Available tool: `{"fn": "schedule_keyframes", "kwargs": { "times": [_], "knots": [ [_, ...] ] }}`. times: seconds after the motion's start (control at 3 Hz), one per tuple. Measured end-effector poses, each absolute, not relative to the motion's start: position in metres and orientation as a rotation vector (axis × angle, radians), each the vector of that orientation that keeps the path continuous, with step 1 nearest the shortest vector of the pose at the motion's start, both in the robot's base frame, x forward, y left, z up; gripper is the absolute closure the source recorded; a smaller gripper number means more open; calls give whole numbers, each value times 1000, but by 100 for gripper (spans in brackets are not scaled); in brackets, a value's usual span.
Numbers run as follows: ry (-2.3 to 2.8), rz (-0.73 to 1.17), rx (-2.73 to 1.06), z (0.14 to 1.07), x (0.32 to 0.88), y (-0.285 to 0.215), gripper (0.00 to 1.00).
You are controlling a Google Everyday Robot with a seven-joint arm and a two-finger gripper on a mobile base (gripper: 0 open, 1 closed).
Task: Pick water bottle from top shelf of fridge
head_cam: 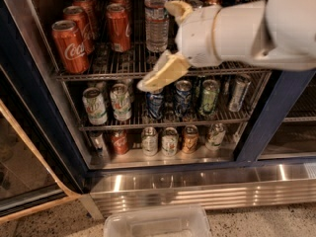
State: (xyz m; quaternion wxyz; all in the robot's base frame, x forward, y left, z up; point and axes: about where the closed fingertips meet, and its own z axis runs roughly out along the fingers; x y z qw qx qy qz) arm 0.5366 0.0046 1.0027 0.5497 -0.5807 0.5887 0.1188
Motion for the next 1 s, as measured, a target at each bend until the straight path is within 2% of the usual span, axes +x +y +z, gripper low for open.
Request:
{"fn": "schedule_keyframes", "kwargs": {
  "times": [0.67, 1.0],
  "knots": [
    [1235, 247, -1221, 1027, 548, 50, 0],
    [1236, 247, -1221, 1027, 548, 50, 0]
  ]
}}
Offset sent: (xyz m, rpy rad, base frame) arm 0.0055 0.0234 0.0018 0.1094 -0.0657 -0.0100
